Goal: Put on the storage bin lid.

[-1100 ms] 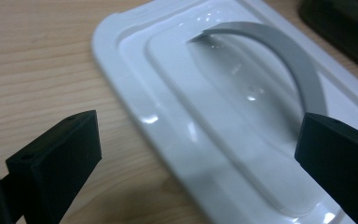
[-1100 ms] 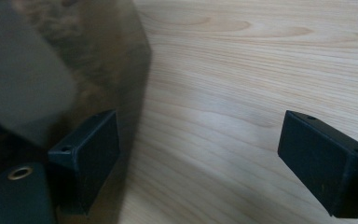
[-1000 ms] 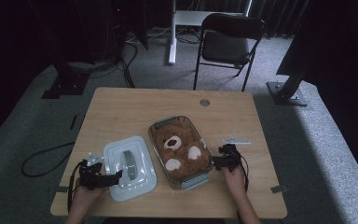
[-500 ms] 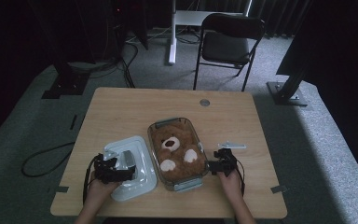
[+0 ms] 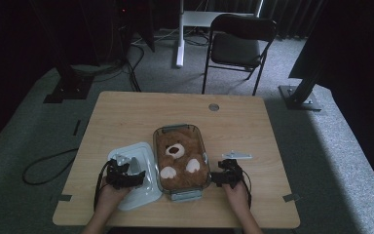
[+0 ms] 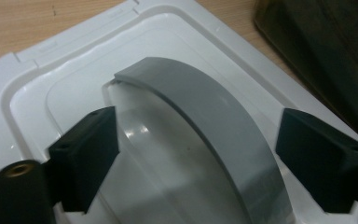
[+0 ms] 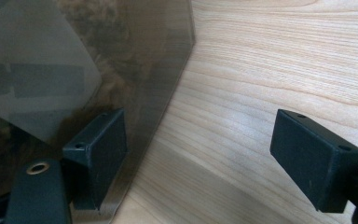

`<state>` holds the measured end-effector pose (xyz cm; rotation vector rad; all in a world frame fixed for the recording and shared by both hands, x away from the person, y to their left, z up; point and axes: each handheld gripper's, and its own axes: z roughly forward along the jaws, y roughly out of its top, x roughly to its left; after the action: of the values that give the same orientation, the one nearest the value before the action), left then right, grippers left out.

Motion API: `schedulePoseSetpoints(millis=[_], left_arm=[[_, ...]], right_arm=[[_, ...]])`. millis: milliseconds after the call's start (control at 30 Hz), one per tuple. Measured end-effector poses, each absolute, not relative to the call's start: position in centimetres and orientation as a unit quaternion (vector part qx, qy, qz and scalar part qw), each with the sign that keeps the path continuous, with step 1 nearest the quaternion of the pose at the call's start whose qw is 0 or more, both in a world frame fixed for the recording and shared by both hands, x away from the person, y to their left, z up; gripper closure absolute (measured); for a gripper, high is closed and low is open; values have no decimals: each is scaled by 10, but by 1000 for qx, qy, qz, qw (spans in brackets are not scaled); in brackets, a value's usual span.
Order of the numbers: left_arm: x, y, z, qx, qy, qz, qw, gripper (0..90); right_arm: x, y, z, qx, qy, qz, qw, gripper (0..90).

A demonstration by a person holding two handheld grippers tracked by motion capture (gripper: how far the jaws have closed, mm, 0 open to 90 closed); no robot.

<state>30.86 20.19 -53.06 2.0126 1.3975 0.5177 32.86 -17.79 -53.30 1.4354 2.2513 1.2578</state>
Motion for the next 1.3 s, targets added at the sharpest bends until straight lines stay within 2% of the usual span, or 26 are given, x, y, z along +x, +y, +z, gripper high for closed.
schedulePoseSetpoints(millis=[33, 67, 133, 300, 533, 833, 1300], left_arm=[[309, 202, -531, 762, 532, 197, 311, 163], [310, 203, -532, 762, 531, 194, 315, 252], [309, 204, -531, 760, 532, 195, 318, 275], [306, 212, -526, 744, 541, 202, 337, 534], [306, 227, -524, 733, 547, 197, 353, 682], [296, 247, -507, 713, 551, 203, 383, 687], [267, 267, -439, 679, 524, 237, 456, 688]], right_arm=[[328, -178, -533, 485, 759, 424, 95, 180], [328, -178, -533, 485, 759, 423, 96, 180], [328, -178, -532, 484, 760, 423, 97, 180], [327, -177, -531, 484, 760, 422, 104, 180], [328, -176, -531, 484, 760, 420, 107, 176], [327, -177, -532, 486, 754, 430, 100, 177], [318, -155, -533, 454, 769, 439, 96, 176]])
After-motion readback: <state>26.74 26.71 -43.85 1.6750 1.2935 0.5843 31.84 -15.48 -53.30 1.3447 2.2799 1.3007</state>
